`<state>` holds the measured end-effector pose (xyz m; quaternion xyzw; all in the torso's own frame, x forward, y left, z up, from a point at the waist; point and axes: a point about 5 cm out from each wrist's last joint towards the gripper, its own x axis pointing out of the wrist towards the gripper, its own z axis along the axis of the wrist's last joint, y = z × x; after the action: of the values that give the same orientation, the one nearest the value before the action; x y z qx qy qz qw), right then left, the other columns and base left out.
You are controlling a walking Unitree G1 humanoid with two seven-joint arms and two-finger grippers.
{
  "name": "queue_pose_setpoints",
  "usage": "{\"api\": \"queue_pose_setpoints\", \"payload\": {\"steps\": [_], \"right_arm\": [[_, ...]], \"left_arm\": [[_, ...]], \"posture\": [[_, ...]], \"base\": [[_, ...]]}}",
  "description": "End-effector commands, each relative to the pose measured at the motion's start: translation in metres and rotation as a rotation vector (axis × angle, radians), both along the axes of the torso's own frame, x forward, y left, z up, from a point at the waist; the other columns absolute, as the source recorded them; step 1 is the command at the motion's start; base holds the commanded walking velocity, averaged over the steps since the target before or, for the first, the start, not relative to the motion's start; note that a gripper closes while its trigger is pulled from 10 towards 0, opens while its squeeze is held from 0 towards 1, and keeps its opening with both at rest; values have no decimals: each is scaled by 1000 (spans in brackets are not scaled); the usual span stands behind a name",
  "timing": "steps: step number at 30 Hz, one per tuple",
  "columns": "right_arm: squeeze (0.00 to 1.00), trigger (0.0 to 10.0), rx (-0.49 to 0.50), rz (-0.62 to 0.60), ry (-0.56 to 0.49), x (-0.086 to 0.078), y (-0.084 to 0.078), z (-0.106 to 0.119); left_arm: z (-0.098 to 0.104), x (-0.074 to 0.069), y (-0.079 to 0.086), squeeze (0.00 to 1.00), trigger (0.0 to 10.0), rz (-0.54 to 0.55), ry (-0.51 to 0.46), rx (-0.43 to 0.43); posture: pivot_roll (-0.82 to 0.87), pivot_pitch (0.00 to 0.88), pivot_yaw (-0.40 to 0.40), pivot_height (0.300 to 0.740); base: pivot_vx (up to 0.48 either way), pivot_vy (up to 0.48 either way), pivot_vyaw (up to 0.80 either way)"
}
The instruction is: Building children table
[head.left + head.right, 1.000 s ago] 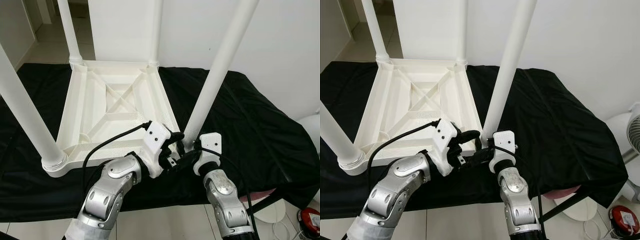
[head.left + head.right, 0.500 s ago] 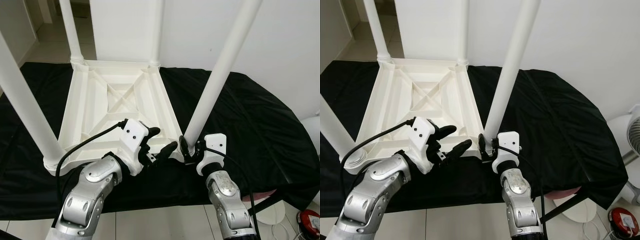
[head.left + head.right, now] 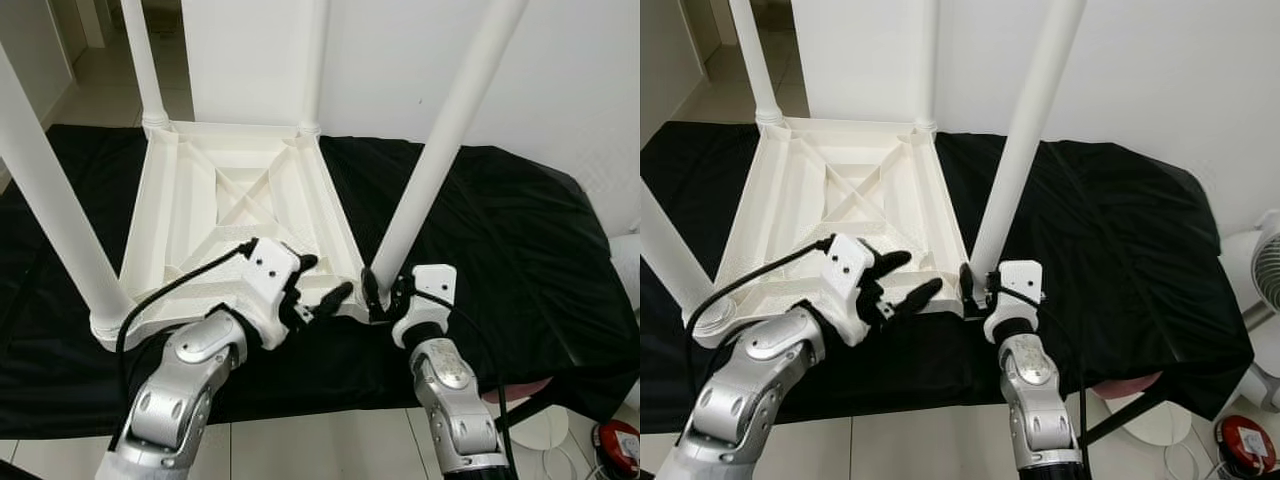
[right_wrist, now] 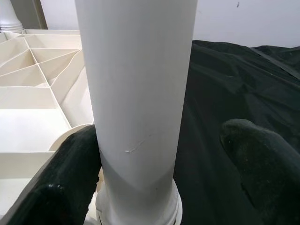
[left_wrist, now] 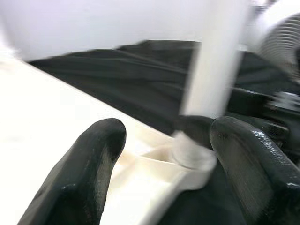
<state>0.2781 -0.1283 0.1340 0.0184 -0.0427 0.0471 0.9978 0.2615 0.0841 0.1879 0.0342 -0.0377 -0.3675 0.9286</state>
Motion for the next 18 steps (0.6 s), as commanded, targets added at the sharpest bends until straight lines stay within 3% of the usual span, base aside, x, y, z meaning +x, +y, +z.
{"api": "queue_pose_setpoints", "payload": {"steps": [1,9,15,18], "right_arm": [[0,10000,-16,-27,-47,1,-10,12],[0,10000,-43,86,-78,9,3,21],[0,10000,-68,135,-85,19,10,24],[0,10000,-67,196,-76,28,24,23]], "left_arm": [[-6,10,6,0,10000,105,27,15],[-16,35,20,0,10000,369,99,16],[-17,43,23,0,10000,450,100,12],[-17,48,20,0,10000,458,113,-6]], "posture": [[-23,0,-97,740],[-25,0,-93,740],[-26,0,-95,740],[-27,0,-103,740]], "base": [[0,0,0],[0,0,0],[0,0,0],[0,0,0]]}}
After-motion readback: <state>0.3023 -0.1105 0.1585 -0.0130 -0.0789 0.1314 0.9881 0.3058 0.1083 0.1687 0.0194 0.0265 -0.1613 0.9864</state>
